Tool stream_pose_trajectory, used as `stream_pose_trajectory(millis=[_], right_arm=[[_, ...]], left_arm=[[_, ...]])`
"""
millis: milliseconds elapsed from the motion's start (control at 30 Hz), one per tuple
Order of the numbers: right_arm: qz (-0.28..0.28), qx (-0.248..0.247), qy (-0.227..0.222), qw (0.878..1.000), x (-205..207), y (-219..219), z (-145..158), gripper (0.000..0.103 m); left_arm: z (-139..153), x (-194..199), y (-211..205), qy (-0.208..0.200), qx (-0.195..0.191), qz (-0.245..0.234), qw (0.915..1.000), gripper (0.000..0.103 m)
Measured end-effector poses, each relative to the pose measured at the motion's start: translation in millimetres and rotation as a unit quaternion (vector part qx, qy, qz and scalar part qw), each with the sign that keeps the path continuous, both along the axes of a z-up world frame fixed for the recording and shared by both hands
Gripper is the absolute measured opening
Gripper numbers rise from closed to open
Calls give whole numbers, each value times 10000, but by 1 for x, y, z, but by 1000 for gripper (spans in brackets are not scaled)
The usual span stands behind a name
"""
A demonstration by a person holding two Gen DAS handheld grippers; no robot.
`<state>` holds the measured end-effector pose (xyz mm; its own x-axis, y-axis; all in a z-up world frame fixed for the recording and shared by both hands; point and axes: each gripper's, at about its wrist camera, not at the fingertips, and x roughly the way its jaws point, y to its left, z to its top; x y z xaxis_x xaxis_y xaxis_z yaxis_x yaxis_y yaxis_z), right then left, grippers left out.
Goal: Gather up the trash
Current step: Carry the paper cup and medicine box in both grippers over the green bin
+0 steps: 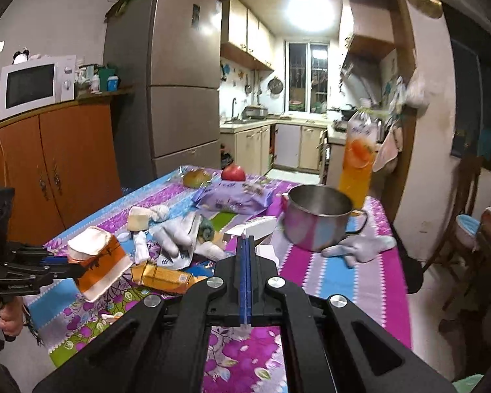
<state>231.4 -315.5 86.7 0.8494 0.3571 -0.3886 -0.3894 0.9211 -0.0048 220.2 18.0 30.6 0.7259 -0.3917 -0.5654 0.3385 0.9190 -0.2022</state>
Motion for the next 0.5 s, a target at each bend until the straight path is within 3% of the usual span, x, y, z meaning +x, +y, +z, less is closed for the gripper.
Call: stream_pose_trajectory(millis=[500], right_arm=[[-880,-240,-312,9953,-79,-76,44,1]], left_arm=[[43,8,-94,-365,-168,-765,9963,16]])
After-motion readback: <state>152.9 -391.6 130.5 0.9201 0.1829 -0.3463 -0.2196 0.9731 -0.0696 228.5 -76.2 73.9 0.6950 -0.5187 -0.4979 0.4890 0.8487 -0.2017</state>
